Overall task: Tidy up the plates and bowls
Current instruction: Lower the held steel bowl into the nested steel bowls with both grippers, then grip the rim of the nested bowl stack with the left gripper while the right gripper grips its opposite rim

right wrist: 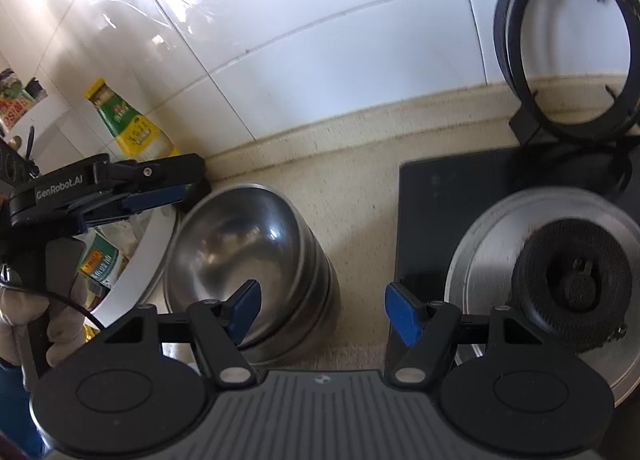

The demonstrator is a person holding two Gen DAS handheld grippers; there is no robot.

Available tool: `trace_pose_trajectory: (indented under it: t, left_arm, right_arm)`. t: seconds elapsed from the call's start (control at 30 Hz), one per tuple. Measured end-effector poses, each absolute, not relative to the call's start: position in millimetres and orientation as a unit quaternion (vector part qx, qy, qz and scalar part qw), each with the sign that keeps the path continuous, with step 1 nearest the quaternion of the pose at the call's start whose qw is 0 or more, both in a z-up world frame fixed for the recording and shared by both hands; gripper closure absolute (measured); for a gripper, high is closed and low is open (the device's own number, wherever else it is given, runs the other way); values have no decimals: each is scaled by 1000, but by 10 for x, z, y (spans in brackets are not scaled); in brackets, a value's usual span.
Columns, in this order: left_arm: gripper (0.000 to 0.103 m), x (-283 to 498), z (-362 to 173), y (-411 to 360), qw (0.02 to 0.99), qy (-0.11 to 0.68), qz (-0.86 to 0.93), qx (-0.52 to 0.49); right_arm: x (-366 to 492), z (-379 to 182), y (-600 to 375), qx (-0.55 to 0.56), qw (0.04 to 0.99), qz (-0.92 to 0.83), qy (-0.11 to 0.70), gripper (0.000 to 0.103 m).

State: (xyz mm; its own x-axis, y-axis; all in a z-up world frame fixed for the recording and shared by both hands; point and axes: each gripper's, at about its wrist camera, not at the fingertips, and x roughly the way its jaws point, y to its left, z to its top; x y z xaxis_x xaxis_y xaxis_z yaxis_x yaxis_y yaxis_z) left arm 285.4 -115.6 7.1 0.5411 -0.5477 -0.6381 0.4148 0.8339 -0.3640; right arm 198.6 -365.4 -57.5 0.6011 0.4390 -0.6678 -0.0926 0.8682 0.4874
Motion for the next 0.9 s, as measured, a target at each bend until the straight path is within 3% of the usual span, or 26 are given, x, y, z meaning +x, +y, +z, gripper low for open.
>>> trace_pose_trajectory:
  t: [0.17,0.37,0.63,0.9]
  left_arm:
    - [16,2724,-130,-1383,853,425,-302,-17]
    - [16,2720,-170,-1232,834,445,-323,-55]
    - [11,2502,-11,-846,866,389,-313,15]
    - [8,2253,-173,-832,843,384,-362,104]
  right_arm:
    - [1987,-622,-3668,213,866,151,427,32]
    - [1974,-546,-3689,209,869,151,422,31]
    - [2068,-452,-3733,223,856,181,431,27]
    - [2213,-367,-3528,188,842,224,454,24]
